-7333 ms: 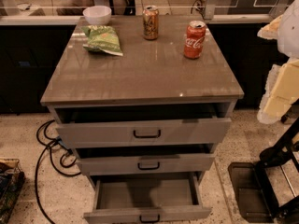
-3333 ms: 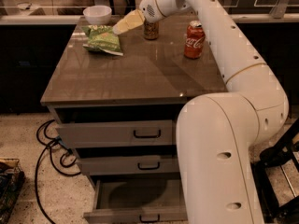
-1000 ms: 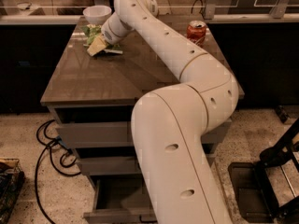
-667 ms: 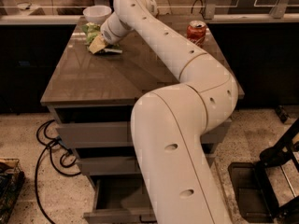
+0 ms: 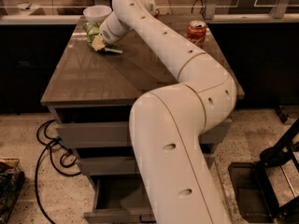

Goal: Place green jalapeno chip bag into bottom drawer

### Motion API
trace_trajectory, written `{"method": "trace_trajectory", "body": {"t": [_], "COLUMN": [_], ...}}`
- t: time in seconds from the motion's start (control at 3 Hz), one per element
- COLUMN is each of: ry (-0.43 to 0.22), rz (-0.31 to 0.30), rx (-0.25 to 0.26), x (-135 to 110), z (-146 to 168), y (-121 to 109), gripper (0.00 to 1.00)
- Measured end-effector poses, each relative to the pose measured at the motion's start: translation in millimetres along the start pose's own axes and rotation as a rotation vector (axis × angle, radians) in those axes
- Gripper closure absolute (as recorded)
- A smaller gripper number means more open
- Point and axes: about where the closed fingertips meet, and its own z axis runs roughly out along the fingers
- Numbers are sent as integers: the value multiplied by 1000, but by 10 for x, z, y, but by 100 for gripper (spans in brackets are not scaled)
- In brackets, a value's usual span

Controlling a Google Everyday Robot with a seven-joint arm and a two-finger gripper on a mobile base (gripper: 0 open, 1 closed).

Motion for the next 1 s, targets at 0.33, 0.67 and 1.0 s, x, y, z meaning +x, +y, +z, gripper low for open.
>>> {"method": "trace_trajectory", "body": {"t": [0.33,0.67,1.0], "ry": [0,0,0], "rz": [0,0,0], "rx": [0,0,0], "x": [-1,-5,-5], "z": [-1,-5,-5], "y": [0,-1,-1], "gripper": [100,100,100]}}
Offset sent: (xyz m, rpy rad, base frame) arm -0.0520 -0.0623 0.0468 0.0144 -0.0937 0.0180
